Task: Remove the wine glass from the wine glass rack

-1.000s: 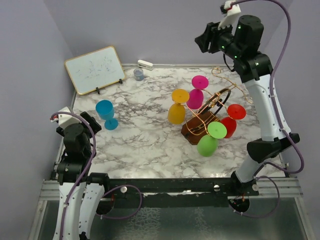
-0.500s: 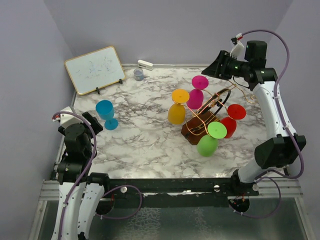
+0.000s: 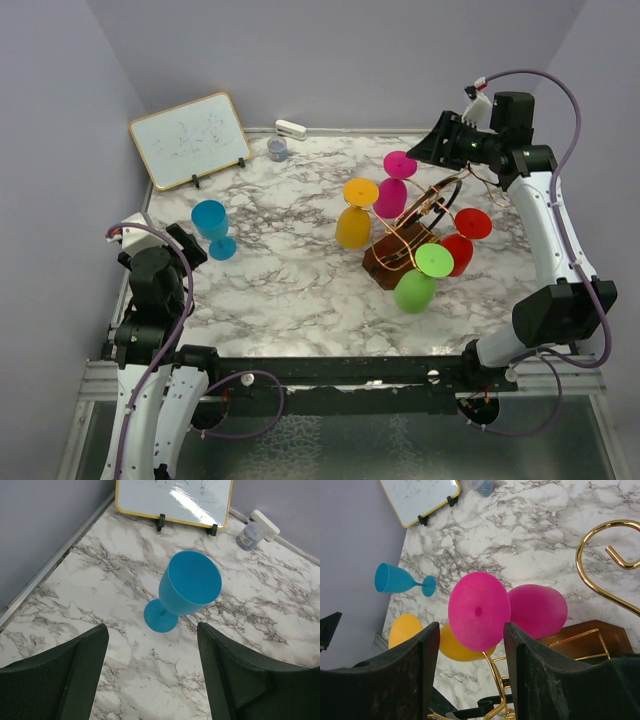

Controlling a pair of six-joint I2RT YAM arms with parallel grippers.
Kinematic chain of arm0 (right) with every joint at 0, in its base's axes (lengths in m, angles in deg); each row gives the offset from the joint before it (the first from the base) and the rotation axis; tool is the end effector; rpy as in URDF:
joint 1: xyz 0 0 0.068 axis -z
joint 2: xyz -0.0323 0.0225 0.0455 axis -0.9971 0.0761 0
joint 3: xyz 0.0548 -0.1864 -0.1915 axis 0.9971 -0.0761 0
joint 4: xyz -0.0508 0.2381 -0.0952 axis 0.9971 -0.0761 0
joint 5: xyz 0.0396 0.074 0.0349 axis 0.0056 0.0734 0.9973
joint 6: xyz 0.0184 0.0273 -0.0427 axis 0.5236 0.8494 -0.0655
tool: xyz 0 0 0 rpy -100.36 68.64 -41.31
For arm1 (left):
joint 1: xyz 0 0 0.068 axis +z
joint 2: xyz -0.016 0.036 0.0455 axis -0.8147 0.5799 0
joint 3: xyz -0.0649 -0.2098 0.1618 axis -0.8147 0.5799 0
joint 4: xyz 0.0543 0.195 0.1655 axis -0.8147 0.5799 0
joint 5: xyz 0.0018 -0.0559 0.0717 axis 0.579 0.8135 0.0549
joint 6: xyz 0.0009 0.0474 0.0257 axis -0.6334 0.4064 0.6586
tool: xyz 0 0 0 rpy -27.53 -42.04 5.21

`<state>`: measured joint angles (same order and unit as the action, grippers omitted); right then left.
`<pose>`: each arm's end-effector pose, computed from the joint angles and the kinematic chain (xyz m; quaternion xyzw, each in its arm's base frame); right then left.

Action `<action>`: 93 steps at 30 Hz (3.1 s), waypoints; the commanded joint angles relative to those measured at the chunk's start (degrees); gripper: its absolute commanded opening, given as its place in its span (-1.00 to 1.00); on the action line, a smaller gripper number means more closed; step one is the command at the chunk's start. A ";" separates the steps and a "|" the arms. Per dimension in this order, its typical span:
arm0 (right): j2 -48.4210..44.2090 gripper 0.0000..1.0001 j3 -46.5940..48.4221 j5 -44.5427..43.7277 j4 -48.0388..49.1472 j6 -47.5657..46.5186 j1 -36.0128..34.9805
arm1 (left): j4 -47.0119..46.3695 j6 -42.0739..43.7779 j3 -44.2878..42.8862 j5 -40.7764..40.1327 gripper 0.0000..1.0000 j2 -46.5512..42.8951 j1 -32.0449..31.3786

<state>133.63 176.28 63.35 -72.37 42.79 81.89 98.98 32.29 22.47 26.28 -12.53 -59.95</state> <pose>0.3262 0.0424 0.4080 0.0017 0.8518 0.3718 0.3691 0.1012 0.0042 0.3273 -0.2580 0.7477 -0.0127 0.6117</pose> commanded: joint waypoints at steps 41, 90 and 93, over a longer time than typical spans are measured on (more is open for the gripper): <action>4.45 -0.58 -2.14 4.11 4.23 0.70 0.14 | -0.69 0.52 0.93 0.66 0.47 -0.42 -0.41; -3.76 -0.99 -9.74 7.03 13.19 13.39 0.31 | -0.75 0.43 1.09 0.71 0.47 -0.14 -0.41; -5.60 -0.98 -10.10 3.77 12.41 13.07 0.58 | -0.72 0.46 1.10 0.72 0.47 -0.15 -0.41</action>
<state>131.81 166.67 72.98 -58.14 57.71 82.00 98.98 32.46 22.89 26.34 -12.53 -59.95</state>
